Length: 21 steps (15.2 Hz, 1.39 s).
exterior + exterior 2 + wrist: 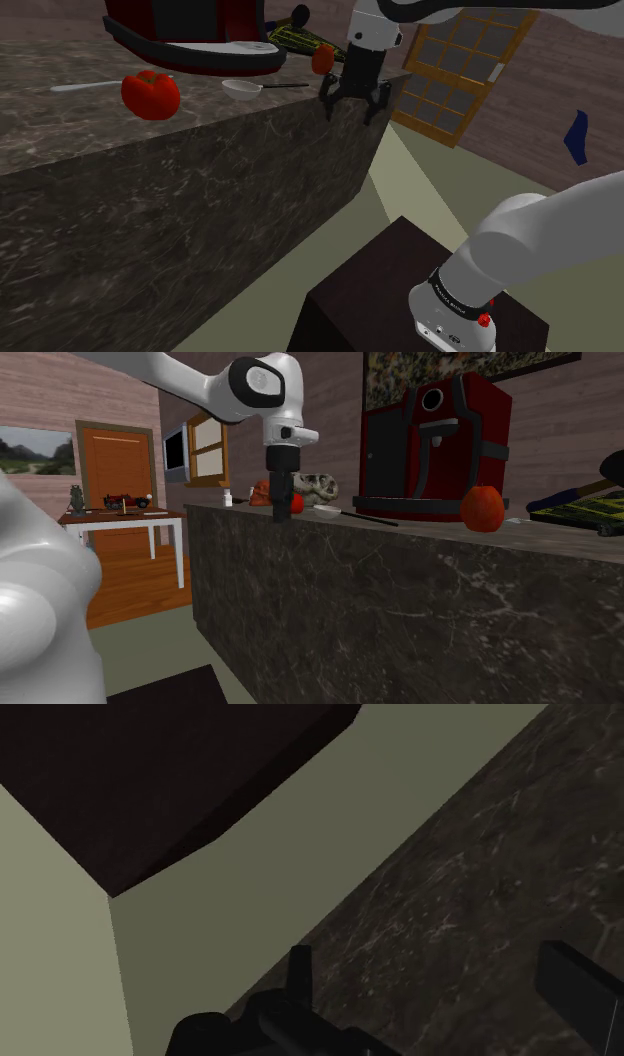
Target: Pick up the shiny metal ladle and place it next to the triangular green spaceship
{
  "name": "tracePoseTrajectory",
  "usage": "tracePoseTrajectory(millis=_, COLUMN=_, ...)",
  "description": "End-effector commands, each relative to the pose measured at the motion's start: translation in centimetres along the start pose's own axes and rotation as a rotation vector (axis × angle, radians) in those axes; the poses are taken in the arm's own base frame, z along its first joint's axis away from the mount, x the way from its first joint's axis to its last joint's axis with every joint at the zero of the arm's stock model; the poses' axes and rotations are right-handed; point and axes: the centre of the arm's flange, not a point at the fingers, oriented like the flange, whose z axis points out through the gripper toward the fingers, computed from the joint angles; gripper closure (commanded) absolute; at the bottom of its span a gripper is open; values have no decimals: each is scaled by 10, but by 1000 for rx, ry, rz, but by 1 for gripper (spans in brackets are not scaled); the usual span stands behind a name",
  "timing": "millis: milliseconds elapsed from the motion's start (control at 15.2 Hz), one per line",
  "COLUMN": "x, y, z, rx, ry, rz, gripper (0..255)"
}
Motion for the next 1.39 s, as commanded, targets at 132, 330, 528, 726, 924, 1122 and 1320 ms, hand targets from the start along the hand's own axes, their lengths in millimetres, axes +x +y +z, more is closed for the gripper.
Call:
tracePoseTrajectory(millis=132, x=17, y=-45, z=-4, rx=16, ry=31, rz=177, gripper=0)
tracePoseTrajectory(millis=330, x=35, y=-77, z=-9, rx=28, ry=55, rz=304, gripper=0)
tracePoseTrajectory(millis=528, x=57, y=-106, z=-15, rx=39, ry=78, rz=431, gripper=0)
tracePoseTrajectory(millis=726, x=82, y=-132, z=-22, rx=50, ry=102, rz=559, gripper=0)
tracePoseTrajectory(millis=924, x=109, y=-155, z=-30, rx=61, ry=126, rz=686, gripper=0)
tracePoseTrajectory(millis=1122, x=138, y=-172, z=-38, rx=71, ry=148, rz=806, gripper=0)
tracePoseTrajectory(millis=1320, x=141, y=-173, z=-22, rx=71, ry=148, rz=806, gripper=0)
